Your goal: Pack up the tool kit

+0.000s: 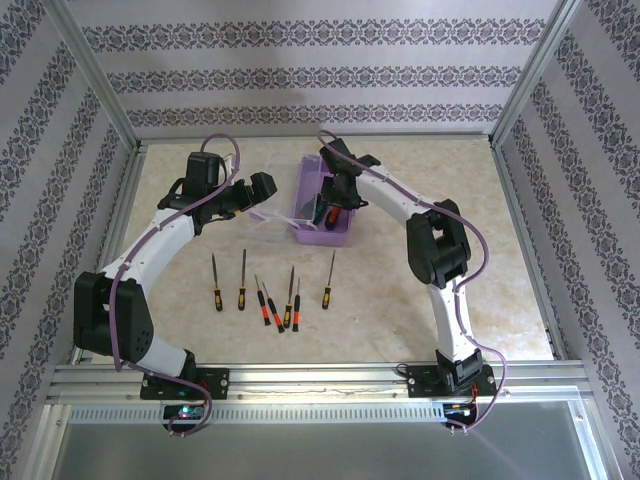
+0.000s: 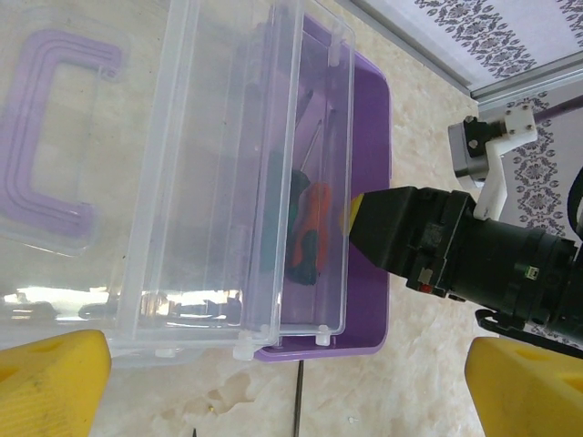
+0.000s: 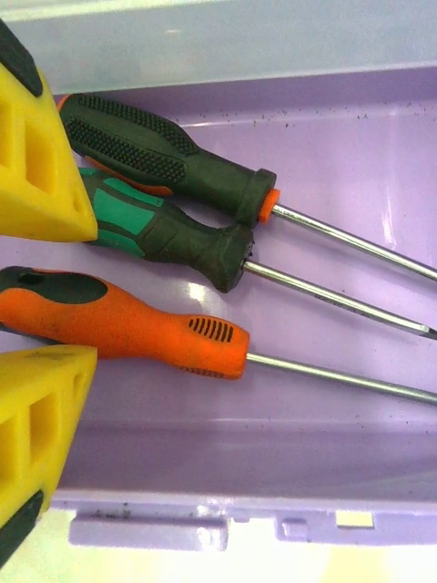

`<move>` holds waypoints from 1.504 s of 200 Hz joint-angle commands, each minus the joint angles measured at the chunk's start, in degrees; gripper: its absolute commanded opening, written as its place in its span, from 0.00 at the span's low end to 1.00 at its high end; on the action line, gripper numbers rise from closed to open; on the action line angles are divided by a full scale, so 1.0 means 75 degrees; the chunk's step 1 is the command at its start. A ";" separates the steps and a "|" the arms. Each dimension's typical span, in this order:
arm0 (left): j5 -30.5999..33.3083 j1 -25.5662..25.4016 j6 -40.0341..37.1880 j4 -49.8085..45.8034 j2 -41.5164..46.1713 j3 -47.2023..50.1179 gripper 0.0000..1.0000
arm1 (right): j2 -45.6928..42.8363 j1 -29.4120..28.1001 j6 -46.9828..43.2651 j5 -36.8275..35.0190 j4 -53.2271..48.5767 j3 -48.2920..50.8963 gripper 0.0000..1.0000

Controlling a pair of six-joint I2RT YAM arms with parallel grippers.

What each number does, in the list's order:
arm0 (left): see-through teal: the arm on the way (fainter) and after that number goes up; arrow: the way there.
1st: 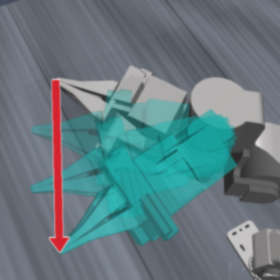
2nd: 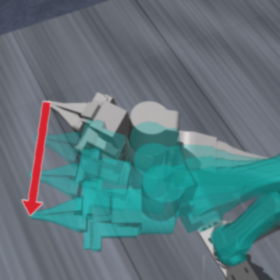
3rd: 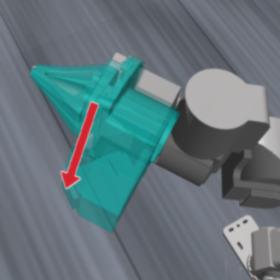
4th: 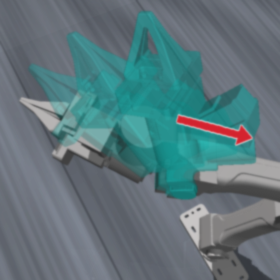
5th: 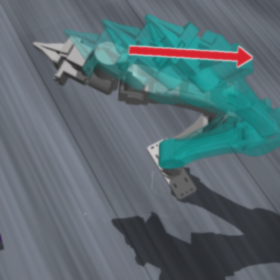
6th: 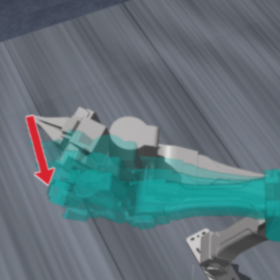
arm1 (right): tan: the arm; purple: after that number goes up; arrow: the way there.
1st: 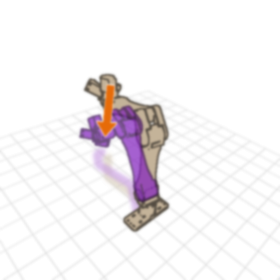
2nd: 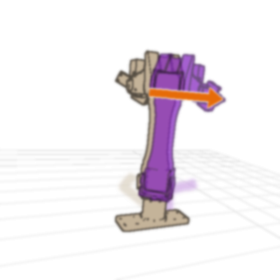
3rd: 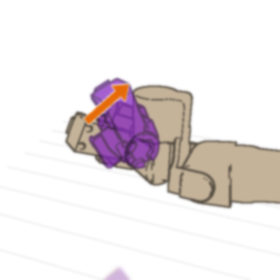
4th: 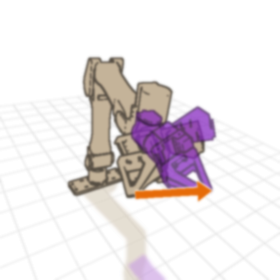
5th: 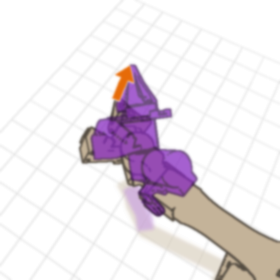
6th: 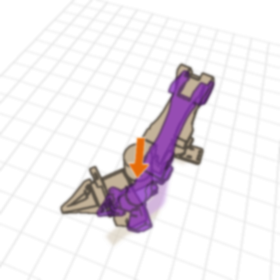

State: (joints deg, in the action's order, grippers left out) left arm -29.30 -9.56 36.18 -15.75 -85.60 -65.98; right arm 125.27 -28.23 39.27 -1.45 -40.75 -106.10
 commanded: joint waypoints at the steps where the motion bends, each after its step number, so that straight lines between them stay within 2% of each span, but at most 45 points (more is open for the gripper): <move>1: 0.0110 0.0135 -0.0160 -0.0055 0.0100 -0.0045 1.00 | -0.1041 0.0052 -0.0010 0.0098 0.0008 0.0252 0.38; 21: 0.0368 0.0236 -0.0294 -0.0310 0.0060 -0.0149 1.00 | -0.1950 -0.0072 -0.0201 -0.0154 0.0129 0.0855 0.41; 50: 0.0551 0.0544 -0.0511 -0.0465 -0.0107 -0.0243 1.00 | -0.3332 -0.0104 -0.0333 -0.0240 0.0601 0.2575 0.44; 81: 0.0703 0.0607 -0.1156 -0.1220 -0.0602 -0.0766 1.00 | -0.4643 0.0096 -0.0430 -0.0026 0.0992 0.4534 0.50; 108: 0.0982 0.0607 -0.1426 -0.1337 -0.1016 -0.0963 1.00 | -0.5455 0.0464 -0.0487 0.0383 0.1144 0.5743 0.50; 129: 0.0499 0.0568 -0.1396 -0.1095 -0.1442 -0.0997 0.99 | -0.5960 0.0703 -0.0604 0.0563 0.1191 0.6294 0.50; 155: 0.0298 0.0234 -0.1682 -0.1320 -0.1758 -0.1221 0.91 | -0.6289 0.0997 -0.0693 0.0753 0.1192 0.6631 0.51; 183: 0.0709 -0.0331 -0.2073 -0.1502 -0.1640 -0.1153 0.90 | -0.6474 0.1103 -0.0724 0.0928 0.1213 0.6874 0.51; 242: 0.0942 -0.1351 -0.2579 -0.1831 -0.1818 -0.1263 0.85 | -0.6722 0.1080 -0.0641 0.0986 0.1193 0.7126 0.50; 271: 0.0856 -0.1755 -0.2698 -0.1799 -0.1814 -0.1241 0.84 | -0.6891 0.1092 -0.0642 0.0866 0.1100 0.7108 0.50; 301: 0.0965 -0.1997 -0.2471 -0.1779 -0.1803 -0.1235 0.88 | -0.7060 0.1076 -0.0611 0.0845 0.0951 0.7076 0.50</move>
State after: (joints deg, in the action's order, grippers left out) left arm -22.17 -22.94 19.22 -27.07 -98.96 -74.13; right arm 74.17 -20.10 34.68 5.45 -31.92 -53.12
